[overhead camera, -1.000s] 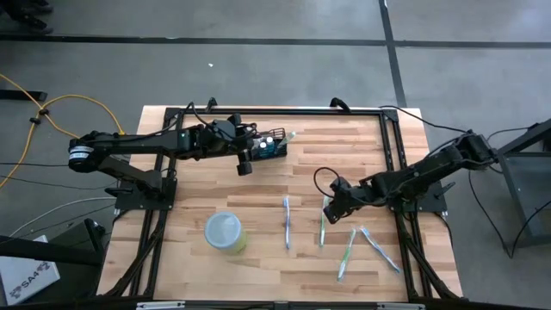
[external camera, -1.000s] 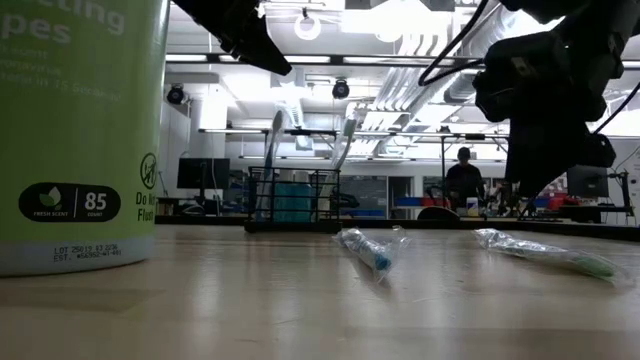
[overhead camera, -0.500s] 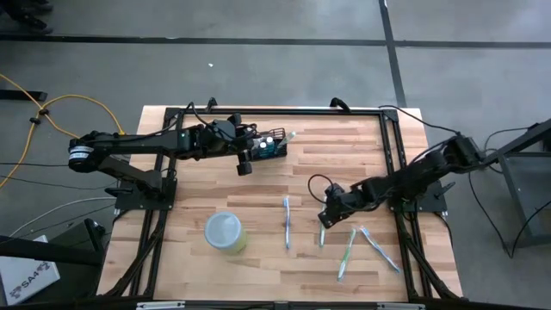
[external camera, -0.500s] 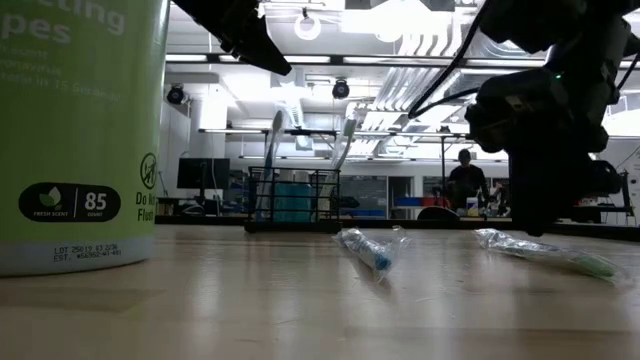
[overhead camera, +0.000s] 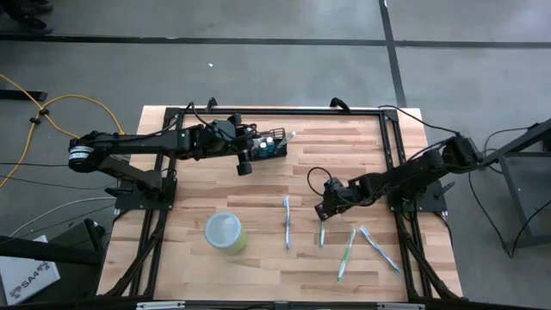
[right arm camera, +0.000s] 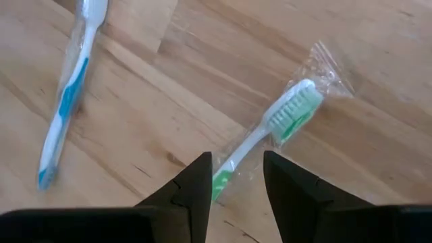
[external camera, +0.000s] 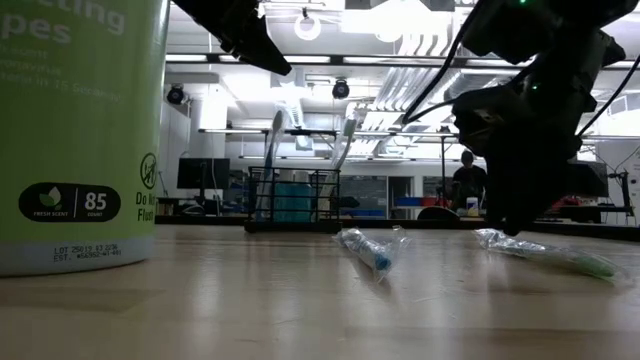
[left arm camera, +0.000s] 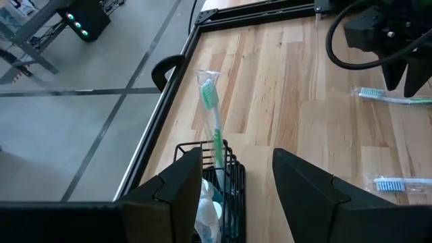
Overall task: Pick & Place toothbrushing station
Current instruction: Put the top green toothbrush into the black mesh mesh organizer
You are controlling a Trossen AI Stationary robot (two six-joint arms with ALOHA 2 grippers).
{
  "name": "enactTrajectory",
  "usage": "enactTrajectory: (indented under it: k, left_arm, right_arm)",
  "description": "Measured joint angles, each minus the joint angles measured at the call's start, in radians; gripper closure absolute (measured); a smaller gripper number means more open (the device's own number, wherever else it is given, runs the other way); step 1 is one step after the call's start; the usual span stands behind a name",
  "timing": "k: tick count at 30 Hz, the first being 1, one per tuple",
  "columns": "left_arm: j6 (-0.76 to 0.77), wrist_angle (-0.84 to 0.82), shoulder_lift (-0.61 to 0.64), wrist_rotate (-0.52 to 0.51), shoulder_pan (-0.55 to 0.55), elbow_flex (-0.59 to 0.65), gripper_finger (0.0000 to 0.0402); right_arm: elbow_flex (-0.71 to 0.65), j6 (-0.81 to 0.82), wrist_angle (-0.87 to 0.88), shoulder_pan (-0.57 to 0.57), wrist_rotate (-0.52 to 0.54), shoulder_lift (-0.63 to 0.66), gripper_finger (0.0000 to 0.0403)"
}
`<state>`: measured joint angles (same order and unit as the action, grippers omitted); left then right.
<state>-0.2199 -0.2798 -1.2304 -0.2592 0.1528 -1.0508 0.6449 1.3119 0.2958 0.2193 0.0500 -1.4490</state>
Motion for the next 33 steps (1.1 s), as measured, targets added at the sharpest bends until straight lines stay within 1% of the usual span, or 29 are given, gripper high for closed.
enactTrajectory:
  k: [11,20,29,33]
  left_arm:
    - [-0.027,0.000,0.000,0.000,0.000,0.000,0.0228]
    - [-0.027,0.000,0.000,0.000,0.000,0.000,0.0228]
    - [-0.027,0.000,0.000,0.000,0.000,0.000,0.0228]
    - [-0.028,0.000,0.000,0.000,0.000,0.000,0.0228]
  right_arm:
    - [0.000,0.057,0.016,0.003,-0.001,0.000,0.0278]
    - [0.003,0.057,-0.003,0.000,-0.026,-0.090,0.0278]
    - [0.003,0.071,-0.016,0.001,-0.007,-0.099,0.0279]
    - [0.002,0.064,-0.013,0.001,-0.003,-0.100,0.0300]
